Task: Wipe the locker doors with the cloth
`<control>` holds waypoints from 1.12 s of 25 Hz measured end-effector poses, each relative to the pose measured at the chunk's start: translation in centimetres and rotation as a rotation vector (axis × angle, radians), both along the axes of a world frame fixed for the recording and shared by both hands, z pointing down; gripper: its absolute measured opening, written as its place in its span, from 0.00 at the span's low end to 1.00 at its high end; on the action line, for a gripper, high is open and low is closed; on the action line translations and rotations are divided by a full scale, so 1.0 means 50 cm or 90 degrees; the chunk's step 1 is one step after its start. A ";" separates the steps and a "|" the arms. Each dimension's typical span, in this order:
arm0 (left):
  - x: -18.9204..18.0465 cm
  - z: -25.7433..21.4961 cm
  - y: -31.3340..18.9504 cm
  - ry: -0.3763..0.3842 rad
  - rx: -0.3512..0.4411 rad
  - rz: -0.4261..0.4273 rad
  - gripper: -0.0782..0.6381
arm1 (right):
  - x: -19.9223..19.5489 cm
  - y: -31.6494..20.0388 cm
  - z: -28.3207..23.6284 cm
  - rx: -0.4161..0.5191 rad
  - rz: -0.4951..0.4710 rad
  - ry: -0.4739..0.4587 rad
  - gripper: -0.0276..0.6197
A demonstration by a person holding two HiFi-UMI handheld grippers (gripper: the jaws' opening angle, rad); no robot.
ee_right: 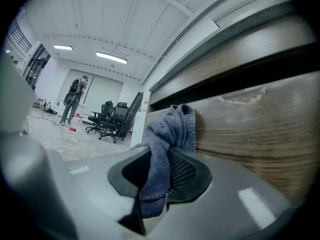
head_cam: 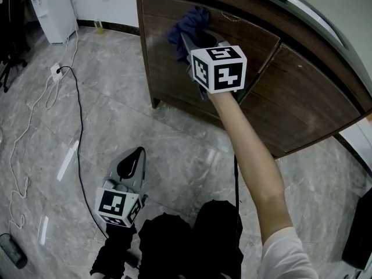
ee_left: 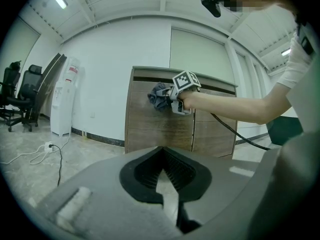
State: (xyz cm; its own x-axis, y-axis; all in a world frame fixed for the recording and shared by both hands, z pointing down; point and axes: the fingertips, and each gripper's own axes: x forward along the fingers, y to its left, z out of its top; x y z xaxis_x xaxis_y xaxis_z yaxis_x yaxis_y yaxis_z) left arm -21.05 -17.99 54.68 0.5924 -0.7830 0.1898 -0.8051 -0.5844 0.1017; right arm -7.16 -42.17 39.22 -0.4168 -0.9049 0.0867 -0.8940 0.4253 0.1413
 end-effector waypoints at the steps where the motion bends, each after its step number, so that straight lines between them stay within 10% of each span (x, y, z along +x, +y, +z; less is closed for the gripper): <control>1: 0.000 0.000 -0.001 0.000 -0.001 0.000 0.11 | -0.002 -0.002 0.013 -0.006 0.000 -0.001 0.17; 28: -0.047 0.046 -0.026 -0.013 -0.027 -0.022 0.11 | -0.069 -0.033 0.397 -0.175 -0.030 -0.008 0.17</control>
